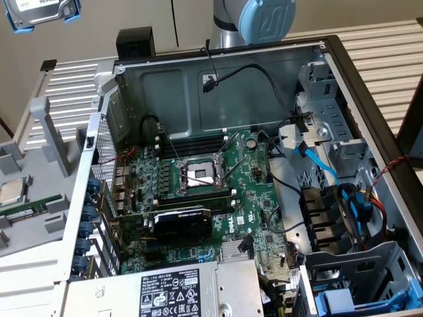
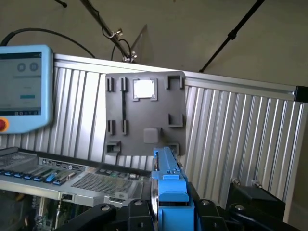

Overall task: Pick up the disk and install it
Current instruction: 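Pick up the disk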

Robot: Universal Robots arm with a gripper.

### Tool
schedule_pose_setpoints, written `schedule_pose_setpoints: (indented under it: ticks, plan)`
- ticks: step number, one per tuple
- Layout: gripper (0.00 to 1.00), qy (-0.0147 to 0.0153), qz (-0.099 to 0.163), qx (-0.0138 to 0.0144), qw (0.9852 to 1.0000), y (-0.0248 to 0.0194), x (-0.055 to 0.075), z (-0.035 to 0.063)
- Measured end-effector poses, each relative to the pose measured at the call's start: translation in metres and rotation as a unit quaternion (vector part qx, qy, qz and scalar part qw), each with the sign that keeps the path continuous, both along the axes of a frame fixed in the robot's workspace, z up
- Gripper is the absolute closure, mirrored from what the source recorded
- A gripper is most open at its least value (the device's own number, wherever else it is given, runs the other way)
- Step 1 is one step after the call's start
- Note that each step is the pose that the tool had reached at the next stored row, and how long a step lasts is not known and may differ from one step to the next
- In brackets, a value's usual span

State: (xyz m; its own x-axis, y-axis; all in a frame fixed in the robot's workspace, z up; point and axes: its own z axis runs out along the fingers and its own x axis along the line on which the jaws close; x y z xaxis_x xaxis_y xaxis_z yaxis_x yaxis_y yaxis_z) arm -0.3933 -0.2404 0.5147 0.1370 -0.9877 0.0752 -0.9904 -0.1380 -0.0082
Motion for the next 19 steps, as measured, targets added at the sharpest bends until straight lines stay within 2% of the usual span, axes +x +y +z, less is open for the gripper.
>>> schedule_pose_setpoints:
  ticks: [5,11,15,17,19]
  plan:
    - [0.63,0.0000,0.000,0.0000,1.0000,-0.0040,0.010,0.0046]
    - [0.63,-0.0001,0.000,0.0013,1.0000,-0.0151,0.019,0.0063]
    - [0.63,0.0000,0.000,0.0041,1.0000,-0.0202,0.021,0.0064]
    - [0.63,0.0000,0.000,0.0072,1.0000,-0.0224,0.022,0.0064]
    - [0.63,0.0000,0.000,0.0079,1.0000,-0.0228,0.022,0.0064]
